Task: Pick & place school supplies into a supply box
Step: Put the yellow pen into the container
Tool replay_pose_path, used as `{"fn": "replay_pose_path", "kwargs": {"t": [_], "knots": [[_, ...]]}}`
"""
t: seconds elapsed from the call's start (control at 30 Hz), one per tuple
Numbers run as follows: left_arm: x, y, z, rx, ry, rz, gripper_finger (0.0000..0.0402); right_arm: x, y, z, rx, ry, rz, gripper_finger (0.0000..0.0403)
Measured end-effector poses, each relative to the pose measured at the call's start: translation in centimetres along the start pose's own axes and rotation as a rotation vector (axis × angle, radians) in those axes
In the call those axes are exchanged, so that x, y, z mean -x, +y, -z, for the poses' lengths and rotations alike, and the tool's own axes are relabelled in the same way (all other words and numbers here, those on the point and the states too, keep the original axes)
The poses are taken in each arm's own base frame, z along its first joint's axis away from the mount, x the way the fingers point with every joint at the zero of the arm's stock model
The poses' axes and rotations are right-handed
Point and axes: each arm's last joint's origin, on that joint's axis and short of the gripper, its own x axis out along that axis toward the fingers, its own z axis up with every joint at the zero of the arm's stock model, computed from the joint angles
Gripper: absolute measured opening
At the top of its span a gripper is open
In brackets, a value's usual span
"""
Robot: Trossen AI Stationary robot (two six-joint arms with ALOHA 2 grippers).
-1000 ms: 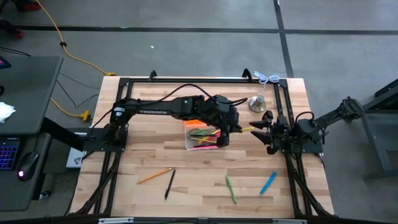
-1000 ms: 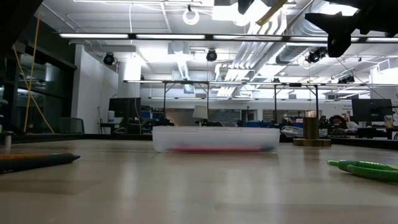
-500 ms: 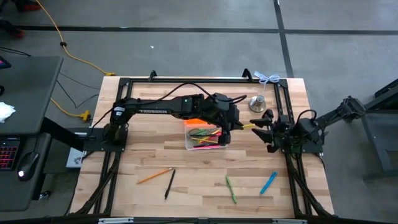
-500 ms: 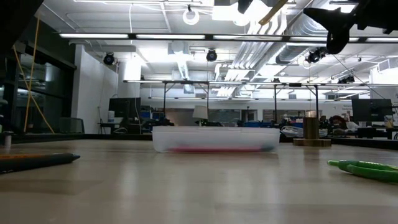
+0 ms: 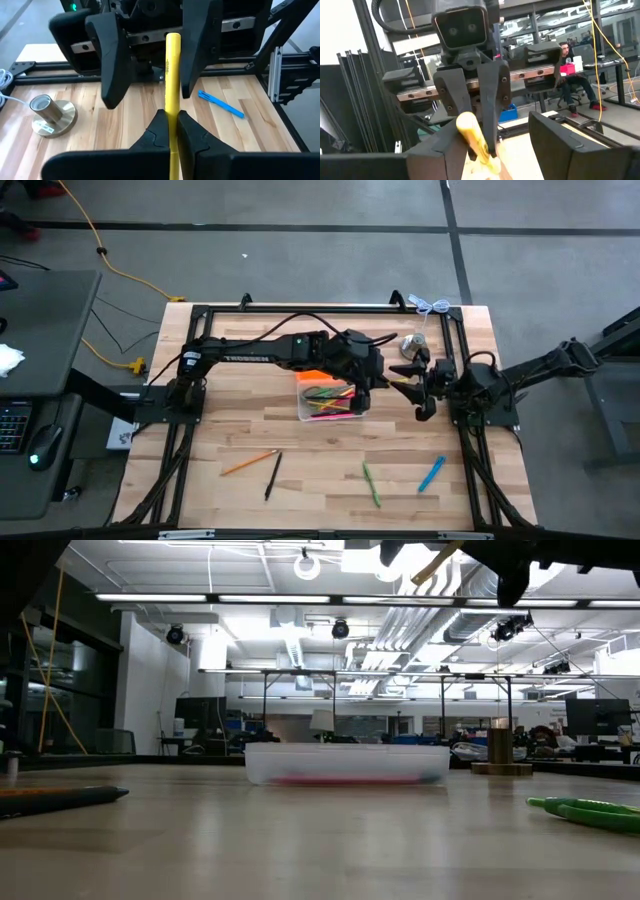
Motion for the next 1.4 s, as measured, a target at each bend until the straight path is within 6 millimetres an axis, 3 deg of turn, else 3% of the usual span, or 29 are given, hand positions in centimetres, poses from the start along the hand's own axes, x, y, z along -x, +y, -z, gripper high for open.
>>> {"fn": "replay_pose_path", "kwargs": {"t": [0.8, 1.4], "knots": [[0.01, 0.35, 0.19, -0.012, 0.019, -0.035, 0.0037, -0.86, -0.25, 0.47, -0.007, 0.092, 0.021, 0.0175], [0.03, 0.47, 0.33, 0.010, 0.033, -0.047, 0.0037, -0.66, -0.22, 0.24, 0.021, 0.083, 0.001, 0.0010]]}}
